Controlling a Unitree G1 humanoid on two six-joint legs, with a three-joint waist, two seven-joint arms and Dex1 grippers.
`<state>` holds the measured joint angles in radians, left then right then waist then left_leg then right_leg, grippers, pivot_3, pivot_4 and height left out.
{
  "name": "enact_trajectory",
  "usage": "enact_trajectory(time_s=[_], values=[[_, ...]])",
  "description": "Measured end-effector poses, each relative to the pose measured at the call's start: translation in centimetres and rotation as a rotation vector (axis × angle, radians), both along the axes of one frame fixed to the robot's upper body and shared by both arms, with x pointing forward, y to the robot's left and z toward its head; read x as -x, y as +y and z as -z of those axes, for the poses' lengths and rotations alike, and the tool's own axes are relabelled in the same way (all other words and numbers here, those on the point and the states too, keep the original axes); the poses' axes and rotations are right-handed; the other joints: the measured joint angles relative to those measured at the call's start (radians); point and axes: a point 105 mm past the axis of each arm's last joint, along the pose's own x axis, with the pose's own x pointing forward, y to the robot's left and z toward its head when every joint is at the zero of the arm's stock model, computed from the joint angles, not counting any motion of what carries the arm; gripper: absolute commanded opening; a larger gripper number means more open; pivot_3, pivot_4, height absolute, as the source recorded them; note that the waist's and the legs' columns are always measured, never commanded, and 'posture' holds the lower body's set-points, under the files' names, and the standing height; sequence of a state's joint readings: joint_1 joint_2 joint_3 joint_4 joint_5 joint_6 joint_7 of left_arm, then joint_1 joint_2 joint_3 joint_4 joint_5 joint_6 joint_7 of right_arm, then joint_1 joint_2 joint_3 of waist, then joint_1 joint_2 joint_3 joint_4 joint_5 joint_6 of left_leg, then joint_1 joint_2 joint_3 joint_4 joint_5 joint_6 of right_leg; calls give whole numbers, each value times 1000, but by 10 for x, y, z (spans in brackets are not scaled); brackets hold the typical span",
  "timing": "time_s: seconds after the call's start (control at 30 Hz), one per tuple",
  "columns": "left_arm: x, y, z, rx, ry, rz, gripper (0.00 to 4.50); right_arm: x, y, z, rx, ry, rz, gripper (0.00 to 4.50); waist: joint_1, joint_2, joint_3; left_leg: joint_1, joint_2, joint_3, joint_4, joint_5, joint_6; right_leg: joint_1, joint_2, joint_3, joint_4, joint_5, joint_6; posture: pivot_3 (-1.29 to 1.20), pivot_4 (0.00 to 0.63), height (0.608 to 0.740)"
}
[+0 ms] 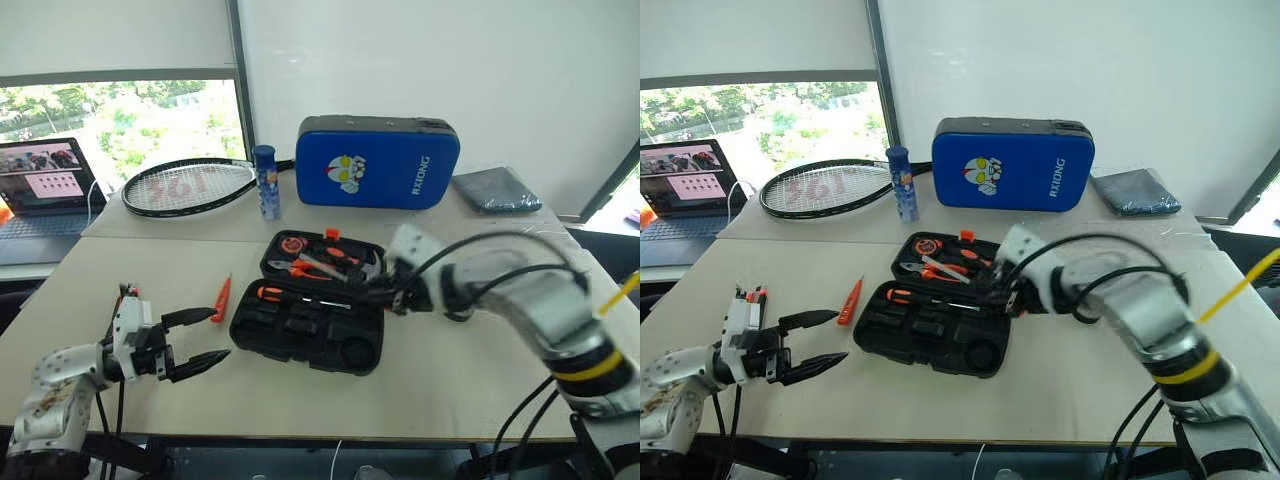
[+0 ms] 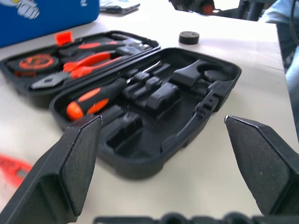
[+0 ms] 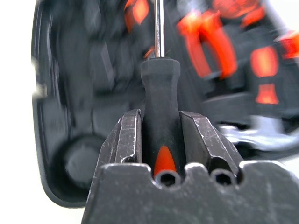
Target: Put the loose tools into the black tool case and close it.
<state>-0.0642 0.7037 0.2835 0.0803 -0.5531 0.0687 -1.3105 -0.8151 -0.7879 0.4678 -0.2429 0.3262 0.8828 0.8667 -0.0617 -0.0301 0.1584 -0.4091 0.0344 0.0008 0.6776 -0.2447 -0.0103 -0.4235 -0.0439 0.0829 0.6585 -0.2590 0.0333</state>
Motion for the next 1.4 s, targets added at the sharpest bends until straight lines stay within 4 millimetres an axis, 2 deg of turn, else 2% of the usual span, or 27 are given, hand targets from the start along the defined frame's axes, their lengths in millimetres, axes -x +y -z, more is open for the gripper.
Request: enact_trajectory(time_s=[0.3,0.5,0.9,0.97,1.1,1.27,1.4], values=[[4,-5,-4,-2,-27,-10,4500,-13,13,27,161,18,-90,936,17,0,0,0,0,-1,0,0,0,-1,0,-1,1,0,0,0,150,740],[5,-5,-3,-1,-24,-21,4500,-16,22,29,180,21,-85,936,17,0,0,1,0,-1,0,0,0,-1,0,-1,2,0,-1,0,150,740],[8,-7,-3,-8,-27,-21,4500,-23,25,38,204,68,-51,936,14,0,0,3,0,0,0,0,0,0,0,-1,4,0,-1,0,150,740],[7,-7,-3,-8,-28,-22,4500,-24,27,38,200,72,-53,1944,12,0,0,4,1,0,0,0,0,0,1,-1,4,0,-2,0,150,740],[7,-7,-3,-8,-27,-23,4500,-26,27,31,163,73,-47,3062,9,0,0,4,1,0,0,0,0,0,1,-1,4,0,-2,0,150,740],[7,-7,-3,-8,-28,-22,4500,-13,40,13,38,150,-154,3062,1,1,1,3,1,-1,-1,0,0,-1,1,-2,5,0,-3,0,150,740],[7,-6,-3,-10,-26,-23,4500,-10,28,-8,9,154,-182,3062,8,1,1,3,0,-1,-1,0,0,0,-1,-3,4,0,-2,0,150,740]])
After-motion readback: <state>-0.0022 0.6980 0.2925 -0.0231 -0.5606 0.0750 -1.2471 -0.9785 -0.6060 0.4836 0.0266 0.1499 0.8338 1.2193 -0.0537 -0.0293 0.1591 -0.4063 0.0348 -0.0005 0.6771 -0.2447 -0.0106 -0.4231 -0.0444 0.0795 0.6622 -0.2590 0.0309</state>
